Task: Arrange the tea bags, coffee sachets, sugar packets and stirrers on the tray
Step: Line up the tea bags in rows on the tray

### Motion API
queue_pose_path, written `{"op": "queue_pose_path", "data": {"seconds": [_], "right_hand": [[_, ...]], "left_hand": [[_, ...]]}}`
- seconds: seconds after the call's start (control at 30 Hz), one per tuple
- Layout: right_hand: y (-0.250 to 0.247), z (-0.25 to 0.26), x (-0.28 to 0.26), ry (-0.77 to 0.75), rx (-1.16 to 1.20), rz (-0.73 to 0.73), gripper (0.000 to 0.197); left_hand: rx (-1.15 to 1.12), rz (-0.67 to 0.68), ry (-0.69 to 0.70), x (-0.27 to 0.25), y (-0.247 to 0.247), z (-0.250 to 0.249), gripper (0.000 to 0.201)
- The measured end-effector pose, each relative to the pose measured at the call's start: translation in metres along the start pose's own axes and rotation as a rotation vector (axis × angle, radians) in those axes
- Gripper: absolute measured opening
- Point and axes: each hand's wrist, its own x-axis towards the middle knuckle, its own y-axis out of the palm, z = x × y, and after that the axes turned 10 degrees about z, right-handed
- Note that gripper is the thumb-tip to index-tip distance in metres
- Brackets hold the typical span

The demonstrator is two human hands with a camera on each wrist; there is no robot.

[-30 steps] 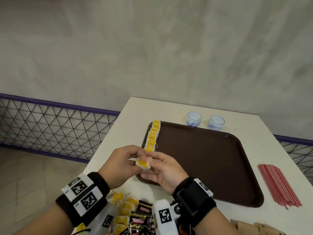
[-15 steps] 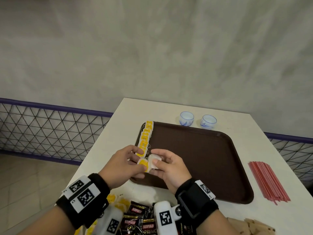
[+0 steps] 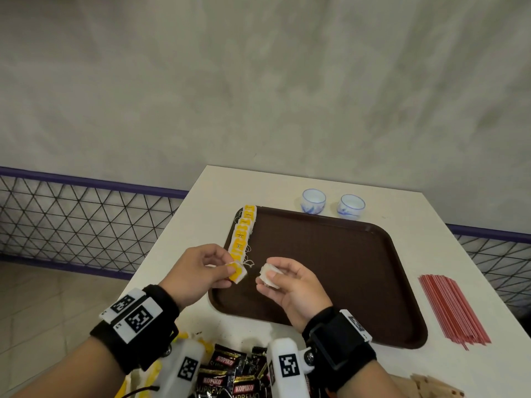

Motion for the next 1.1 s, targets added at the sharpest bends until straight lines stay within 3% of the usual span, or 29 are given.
{"op": "queue_pose_path", "data": {"seconds": [0.13,0.33,0.43,0.53,0.63,0.73,0.83,0.97,1.1], "right_hand": [[-0.007,0.001,0.003,-0.003,0.009,-0.034,0.023],[-0.014,0.003,0.003,-0.007,-0.026,-0.078,0.019],[-0.013,0.001,0.003,0.007,-0.190,-0.054,0.020],[-0.007,-0.002,0.001,0.060,-0.309,0.060,0.020],[-0.001,-0.007,0.003,0.048,-0.445,0.130,0.030],[0.002,-0.010,0.006,-0.057,-0.613,0.080,0.034],[0.001,-0.010,0.007,-0.123,-0.666,0.015,0.022],[-0.001,-0.007,0.008,-0.100,-0.663,-0.017,0.006],[0.000,-0.007,0.007,-0.068,-0.700,-0.008,0.008]], "left_hand": [[0.172,0.063,-0.014,0.005,-0.004,-0.001,0.003],[0.158,0.107,-0.027,0.012,-0.006,-0.004,0.016],[0.132,0.147,-0.039,0.013,-0.003,-0.005,0.026],[0.054,0.192,0.000,0.012,0.004,-0.004,0.034],[0.001,0.178,0.025,0.010,0.013,-0.004,0.027],[-0.077,0.171,-0.013,0.008,0.018,-0.005,0.021],[0.068,0.220,0.000,0.008,0.012,-0.004,0.037],[0.190,0.194,0.022,0.010,0.006,-0.007,0.024],[0.461,0.122,0.079,0.013,0.005,-0.005,0.016]]}}
